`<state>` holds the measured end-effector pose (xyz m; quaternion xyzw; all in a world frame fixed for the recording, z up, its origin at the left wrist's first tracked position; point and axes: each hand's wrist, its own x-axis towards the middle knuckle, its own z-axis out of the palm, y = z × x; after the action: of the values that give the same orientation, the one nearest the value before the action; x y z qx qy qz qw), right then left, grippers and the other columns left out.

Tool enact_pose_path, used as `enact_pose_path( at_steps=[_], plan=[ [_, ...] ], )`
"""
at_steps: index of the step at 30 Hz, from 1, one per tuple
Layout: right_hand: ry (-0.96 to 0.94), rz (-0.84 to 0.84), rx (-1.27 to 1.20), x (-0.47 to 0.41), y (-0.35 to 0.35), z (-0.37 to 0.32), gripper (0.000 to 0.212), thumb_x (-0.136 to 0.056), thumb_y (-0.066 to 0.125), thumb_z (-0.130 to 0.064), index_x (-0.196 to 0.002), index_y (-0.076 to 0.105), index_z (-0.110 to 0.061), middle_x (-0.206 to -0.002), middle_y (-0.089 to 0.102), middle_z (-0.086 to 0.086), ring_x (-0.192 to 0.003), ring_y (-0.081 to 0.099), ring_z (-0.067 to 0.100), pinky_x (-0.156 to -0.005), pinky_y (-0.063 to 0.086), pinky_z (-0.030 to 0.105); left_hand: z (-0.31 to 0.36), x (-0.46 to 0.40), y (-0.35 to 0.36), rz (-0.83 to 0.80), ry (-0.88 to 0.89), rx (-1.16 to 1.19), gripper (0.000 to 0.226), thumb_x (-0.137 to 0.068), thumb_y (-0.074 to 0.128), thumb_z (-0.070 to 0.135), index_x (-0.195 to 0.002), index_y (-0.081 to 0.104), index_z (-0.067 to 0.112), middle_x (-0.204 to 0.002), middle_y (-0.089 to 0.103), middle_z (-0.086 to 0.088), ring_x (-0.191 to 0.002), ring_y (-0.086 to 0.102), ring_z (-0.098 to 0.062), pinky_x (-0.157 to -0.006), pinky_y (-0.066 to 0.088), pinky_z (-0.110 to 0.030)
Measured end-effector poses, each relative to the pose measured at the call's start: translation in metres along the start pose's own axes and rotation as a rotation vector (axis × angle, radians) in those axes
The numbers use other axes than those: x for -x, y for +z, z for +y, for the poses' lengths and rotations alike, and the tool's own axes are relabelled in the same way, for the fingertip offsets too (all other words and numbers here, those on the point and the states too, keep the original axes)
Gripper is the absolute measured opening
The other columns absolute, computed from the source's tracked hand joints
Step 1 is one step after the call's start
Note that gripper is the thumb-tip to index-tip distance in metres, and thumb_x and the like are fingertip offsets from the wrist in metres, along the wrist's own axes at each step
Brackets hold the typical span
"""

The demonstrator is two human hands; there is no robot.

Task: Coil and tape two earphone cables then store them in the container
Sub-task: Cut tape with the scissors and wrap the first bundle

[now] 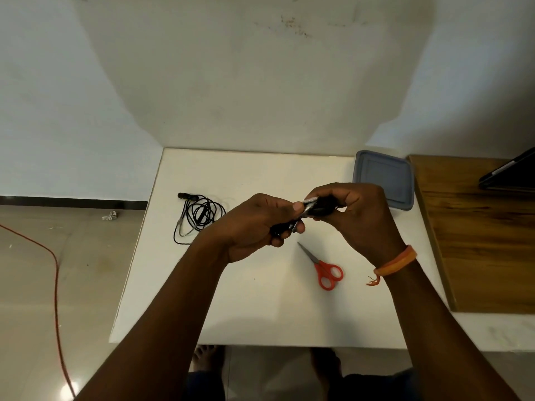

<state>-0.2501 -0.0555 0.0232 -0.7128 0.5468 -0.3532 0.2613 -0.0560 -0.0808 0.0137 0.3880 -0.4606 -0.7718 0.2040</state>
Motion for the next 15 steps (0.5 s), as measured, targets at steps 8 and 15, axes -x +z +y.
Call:
enact_pose_path(
  at_steps=[8,15],
  plan=[
    [-0.189,0.201,0.215,0.004,0.011,-0.001,0.046,-0.075,0.078,-0.006,-0.120,0.065,-0.004,-0.105,0.073,0.013,-0.090,0.070,0.019,-0.083,0.057,0.031,0.003,0.001,-0.009,0.013,0.055,-0.094,0.038,-0.092,0.056,0.034,-0.100,0.072,0.000,-0.071,0.047,-0.002,-0.063,0.034,-0.013,-0.056,0.031,-0.021],
    [0.196,-0.028,-0.547,-0.002,0.002,0.007,0.044,-0.072,0.074,-0.008,-0.115,0.066,-0.010,-0.100,0.075,0.006,-0.097,0.071,0.014,-0.084,0.057,0.028,0.006,0.004,-0.003,0.026,0.228,-0.275,0.033,-0.095,0.051,0.031,-0.091,0.072,0.006,-0.068,0.053,0.004,-0.067,0.036,-0.022,-0.056,0.033,-0.022]
  ],
)
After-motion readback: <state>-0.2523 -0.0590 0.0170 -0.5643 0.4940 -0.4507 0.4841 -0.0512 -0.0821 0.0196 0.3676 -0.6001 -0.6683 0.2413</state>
